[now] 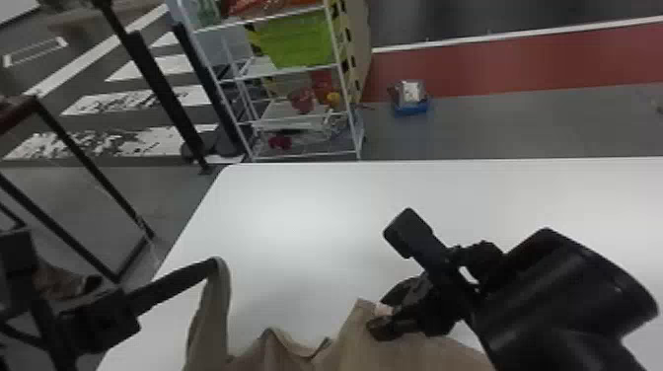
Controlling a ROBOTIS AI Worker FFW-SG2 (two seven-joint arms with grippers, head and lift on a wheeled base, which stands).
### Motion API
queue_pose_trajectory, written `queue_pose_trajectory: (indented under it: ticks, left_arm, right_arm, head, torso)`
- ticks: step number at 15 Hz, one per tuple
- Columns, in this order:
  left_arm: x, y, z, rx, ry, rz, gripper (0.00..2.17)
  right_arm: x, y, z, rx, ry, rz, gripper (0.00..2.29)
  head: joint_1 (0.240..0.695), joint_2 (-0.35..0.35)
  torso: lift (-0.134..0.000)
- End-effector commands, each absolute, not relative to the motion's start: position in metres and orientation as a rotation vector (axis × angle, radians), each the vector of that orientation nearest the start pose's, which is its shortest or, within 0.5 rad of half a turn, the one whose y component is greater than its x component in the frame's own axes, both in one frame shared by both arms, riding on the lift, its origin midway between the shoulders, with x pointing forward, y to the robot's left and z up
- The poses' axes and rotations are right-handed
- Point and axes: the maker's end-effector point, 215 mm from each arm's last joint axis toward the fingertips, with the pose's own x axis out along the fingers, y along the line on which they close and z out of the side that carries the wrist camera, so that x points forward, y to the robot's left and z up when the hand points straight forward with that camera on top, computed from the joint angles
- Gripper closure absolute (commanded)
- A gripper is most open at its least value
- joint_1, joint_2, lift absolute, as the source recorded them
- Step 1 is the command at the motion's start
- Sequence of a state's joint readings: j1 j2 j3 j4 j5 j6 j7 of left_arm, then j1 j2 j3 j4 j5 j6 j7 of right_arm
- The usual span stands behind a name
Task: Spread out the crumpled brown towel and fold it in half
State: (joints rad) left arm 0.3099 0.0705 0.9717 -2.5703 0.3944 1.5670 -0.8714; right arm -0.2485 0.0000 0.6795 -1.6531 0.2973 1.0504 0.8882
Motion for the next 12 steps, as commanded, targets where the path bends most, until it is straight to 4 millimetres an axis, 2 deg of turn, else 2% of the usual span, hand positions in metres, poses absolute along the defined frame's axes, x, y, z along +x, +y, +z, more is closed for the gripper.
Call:
queue_pose_trajectory:
  ticks: [1, 2, 4, 6, 8, 10, 12]
  left_arm:
    - [0.314, 0.383, -0.287, -0.486, 0.56, -0.206, 1.33]
    - [0.314, 0.383, -0.287, -0.488, 0.56, -0.207, 1.33]
    - [0.314, 0.384, -0.287, -0.486, 0.561, -0.204, 1.33]
    - [0.314, 0.387, -0.286, -0.483, 0.553, -0.2, 1.33]
    - [0.313, 0.39, -0.283, -0.481, 0.545, -0.198, 1.33]
    - [0.31, 0.394, -0.28, -0.485, 0.536, -0.19, 1.33]
    - [0.308, 0.399, -0.276, -0.477, 0.527, -0.167, 1.33]
  right_arm:
    - [0.395, 0.125, -0.46, -0.319, 0.831, 1.221, 0.73]
    - [0.397, 0.125, -0.461, -0.32, 0.829, 1.223, 0.97]
    - [0.399, 0.129, -0.46, -0.335, 0.802, 1.231, 1.82]
    - [0.397, 0.127, -0.462, -0.328, 0.804, 1.23, 1.96]
    - [0.389, 0.13, -0.45, -0.281, 0.753, 1.24, 1.99]
    - [0.373, 0.136, -0.427, -0.226, 0.696, 1.266, 1.99]
    - [0.368, 0.132, -0.387, -0.166, 0.602, 1.247, 1.99]
  head:
    - [0.695, 0.35]
    - [0.695, 0.35]
    - [0.695, 0.35]
    - [0.695, 0.35]
    - [0.695, 0.35]
    - [0.695, 0.35]
    - [0.695, 0.35]
  torso:
    - [-0.124]
    - [-0.124]
    - [-0.124]
    - [-0.124]
    - [-0.124]
    - [-0.124]
    - [-0.124]
